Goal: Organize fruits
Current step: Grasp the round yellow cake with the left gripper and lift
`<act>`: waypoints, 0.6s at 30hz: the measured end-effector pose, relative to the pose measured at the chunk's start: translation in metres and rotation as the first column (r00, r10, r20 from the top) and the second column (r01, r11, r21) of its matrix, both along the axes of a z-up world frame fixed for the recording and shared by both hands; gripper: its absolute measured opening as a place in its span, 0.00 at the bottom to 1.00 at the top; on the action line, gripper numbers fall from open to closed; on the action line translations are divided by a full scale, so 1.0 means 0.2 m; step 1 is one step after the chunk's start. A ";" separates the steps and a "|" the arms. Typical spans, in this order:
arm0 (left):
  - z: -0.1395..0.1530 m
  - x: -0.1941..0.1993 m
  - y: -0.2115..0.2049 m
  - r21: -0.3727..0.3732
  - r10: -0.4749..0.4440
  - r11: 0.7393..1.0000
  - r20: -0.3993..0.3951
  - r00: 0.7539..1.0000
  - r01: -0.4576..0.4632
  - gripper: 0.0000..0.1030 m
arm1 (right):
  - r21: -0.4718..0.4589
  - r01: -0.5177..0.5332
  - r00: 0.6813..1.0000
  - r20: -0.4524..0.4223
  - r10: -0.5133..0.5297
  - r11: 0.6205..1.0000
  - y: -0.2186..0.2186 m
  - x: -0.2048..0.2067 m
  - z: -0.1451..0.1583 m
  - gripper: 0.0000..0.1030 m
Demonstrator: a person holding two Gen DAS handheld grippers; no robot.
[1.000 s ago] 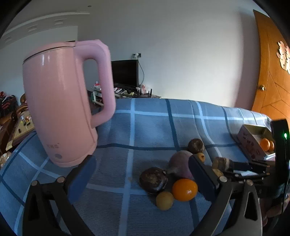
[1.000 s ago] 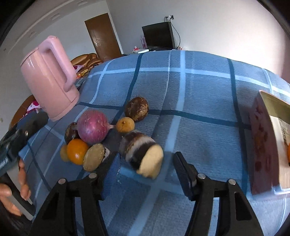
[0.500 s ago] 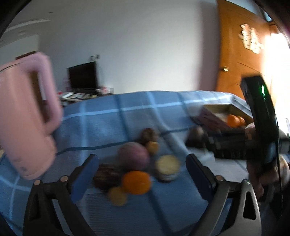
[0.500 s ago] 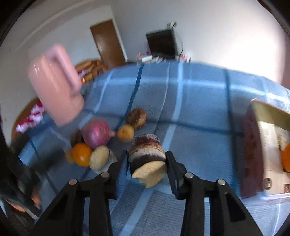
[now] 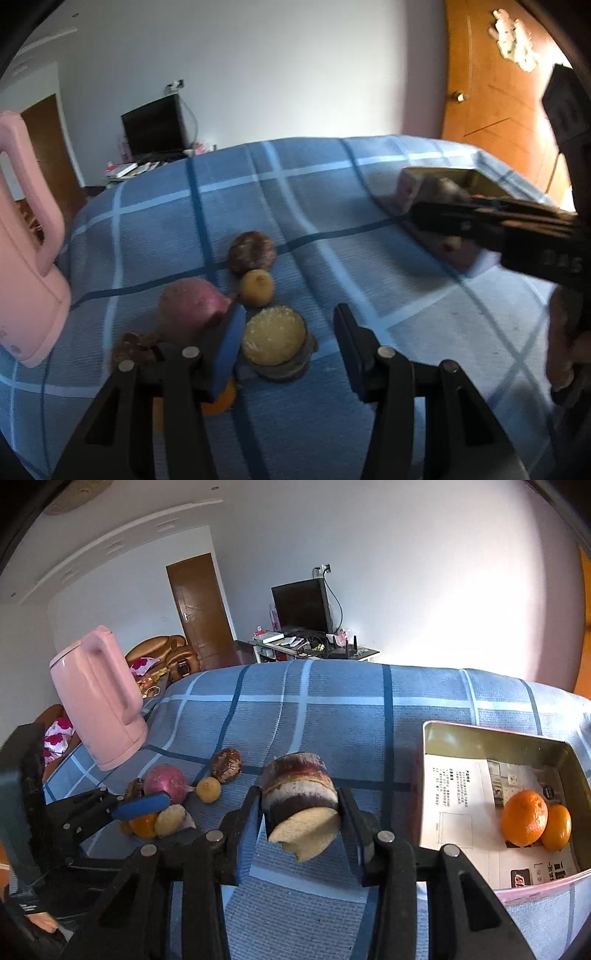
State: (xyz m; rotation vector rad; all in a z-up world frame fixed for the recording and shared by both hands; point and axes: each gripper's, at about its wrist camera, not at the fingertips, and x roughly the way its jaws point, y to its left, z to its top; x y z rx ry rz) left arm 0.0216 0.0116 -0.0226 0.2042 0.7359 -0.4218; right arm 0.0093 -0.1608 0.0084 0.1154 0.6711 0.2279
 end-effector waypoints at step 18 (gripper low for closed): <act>-0.01 -0.02 0.07 -0.105 0.022 0.994 -0.083 0.996 -0.030 0.62 | 0.002 -0.002 1.000 0.014 0.002 1.000 -0.03 -0.03 0.03 0.41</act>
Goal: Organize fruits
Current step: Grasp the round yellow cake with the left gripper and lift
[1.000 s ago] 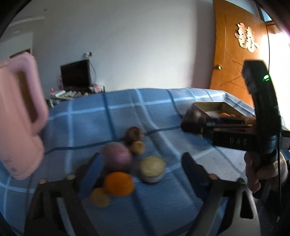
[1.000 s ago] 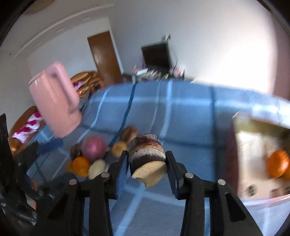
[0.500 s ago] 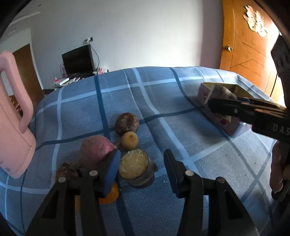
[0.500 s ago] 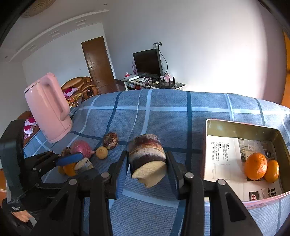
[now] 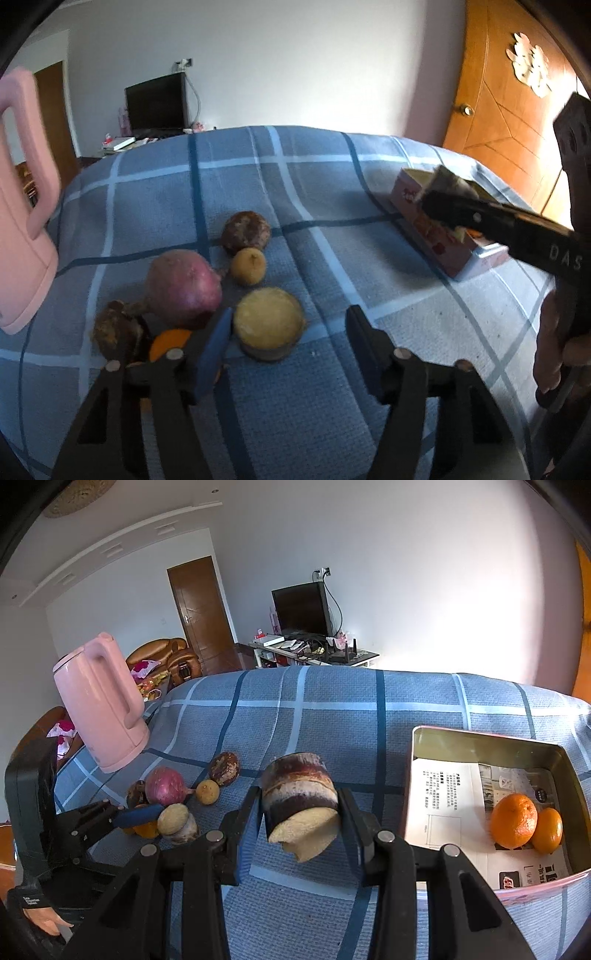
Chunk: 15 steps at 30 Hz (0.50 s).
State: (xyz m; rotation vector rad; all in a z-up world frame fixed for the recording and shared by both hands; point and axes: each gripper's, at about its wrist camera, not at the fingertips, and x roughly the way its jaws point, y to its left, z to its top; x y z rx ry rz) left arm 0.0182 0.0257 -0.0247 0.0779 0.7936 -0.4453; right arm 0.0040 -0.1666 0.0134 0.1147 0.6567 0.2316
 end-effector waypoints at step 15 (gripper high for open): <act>-0.04 0.06 -0.06 0.074 0.057 0.996 -0.022 0.998 -0.055 0.41 | 0.023 0.024 1.000 0.015 -0.024 0.999 -0.04 -0.01 0.02 0.41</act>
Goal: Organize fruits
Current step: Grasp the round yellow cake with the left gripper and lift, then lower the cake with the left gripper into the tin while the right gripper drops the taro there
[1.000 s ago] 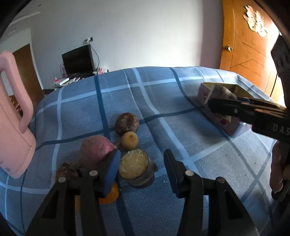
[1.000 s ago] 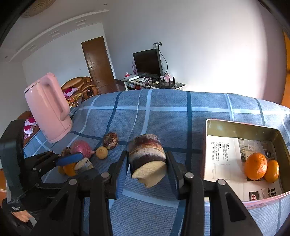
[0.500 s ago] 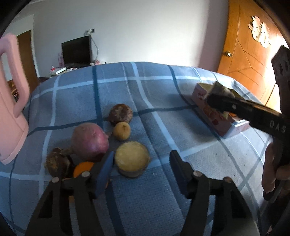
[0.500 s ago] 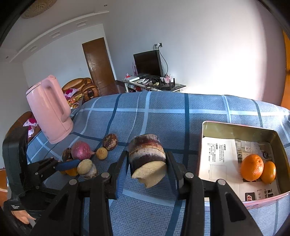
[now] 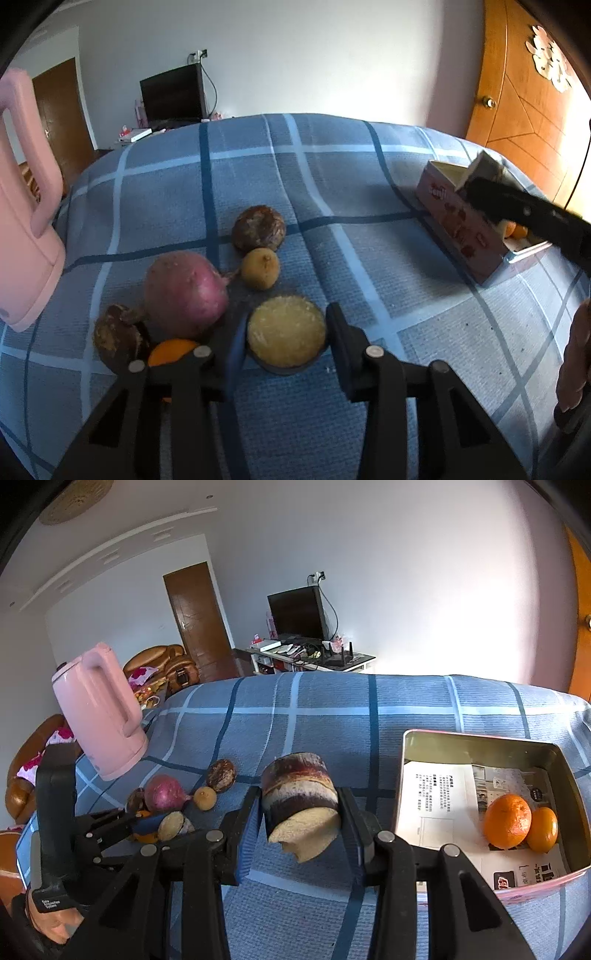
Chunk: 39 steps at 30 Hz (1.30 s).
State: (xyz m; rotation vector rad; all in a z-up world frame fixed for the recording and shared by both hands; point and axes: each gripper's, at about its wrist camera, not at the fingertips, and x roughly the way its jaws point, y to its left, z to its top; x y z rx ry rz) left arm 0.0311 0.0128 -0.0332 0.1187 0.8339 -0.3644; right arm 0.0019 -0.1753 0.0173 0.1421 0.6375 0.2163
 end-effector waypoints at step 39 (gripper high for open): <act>0.15 0.11 -1.12 -0.058 -0.138 0.987 0.167 0.976 0.149 0.41 | -0.012 0.291 0.957 -0.010 -0.291 0.957 -1.00 0.16 -0.10 0.42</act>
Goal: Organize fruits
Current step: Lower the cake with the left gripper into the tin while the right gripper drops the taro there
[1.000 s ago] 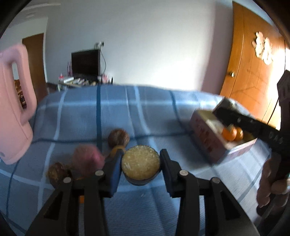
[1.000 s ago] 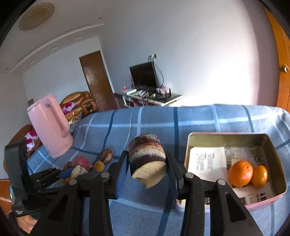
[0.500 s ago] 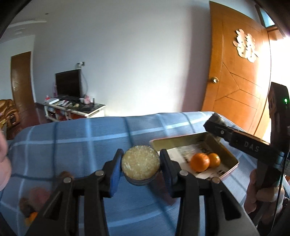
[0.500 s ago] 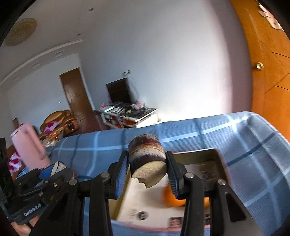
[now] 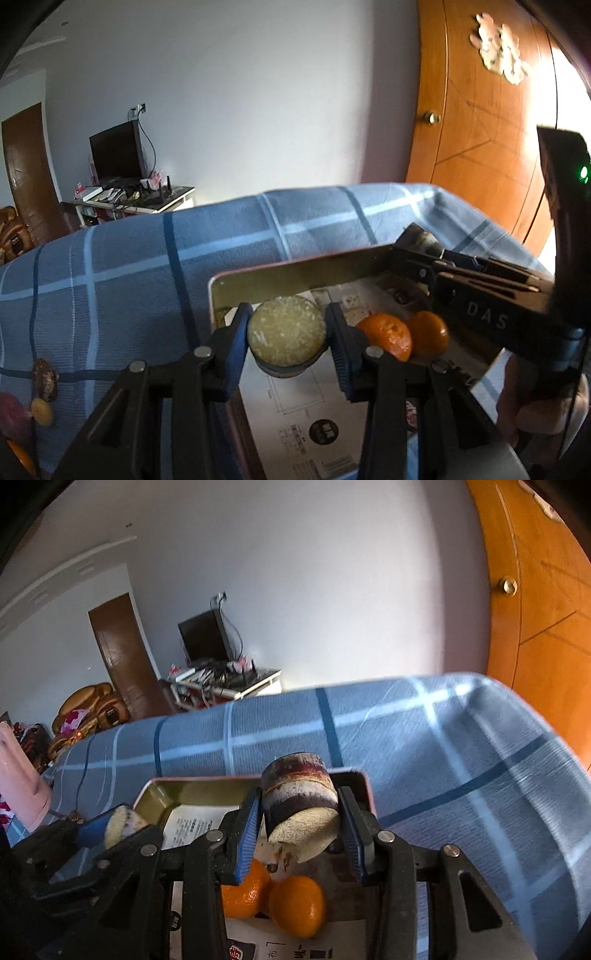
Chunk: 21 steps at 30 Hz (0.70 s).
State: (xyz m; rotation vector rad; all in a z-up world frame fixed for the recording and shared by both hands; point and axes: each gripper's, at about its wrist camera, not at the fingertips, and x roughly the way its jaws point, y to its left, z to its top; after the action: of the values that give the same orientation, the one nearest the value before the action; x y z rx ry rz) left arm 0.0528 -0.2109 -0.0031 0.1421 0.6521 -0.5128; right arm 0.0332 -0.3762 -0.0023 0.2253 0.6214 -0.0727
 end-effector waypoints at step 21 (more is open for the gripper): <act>-0.06 0.00 -0.05 0.056 0.015 0.998 -0.027 1.000 -0.013 0.57 | -0.003 -0.044 0.997 -0.062 0.044 0.999 0.05 0.07 -0.08 0.48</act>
State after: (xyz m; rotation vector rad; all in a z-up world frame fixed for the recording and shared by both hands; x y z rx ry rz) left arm 0.0533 -0.2205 -0.0149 0.1833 0.6942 -0.4839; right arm 0.0465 -0.3654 -0.0177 0.2061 0.6880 -0.0386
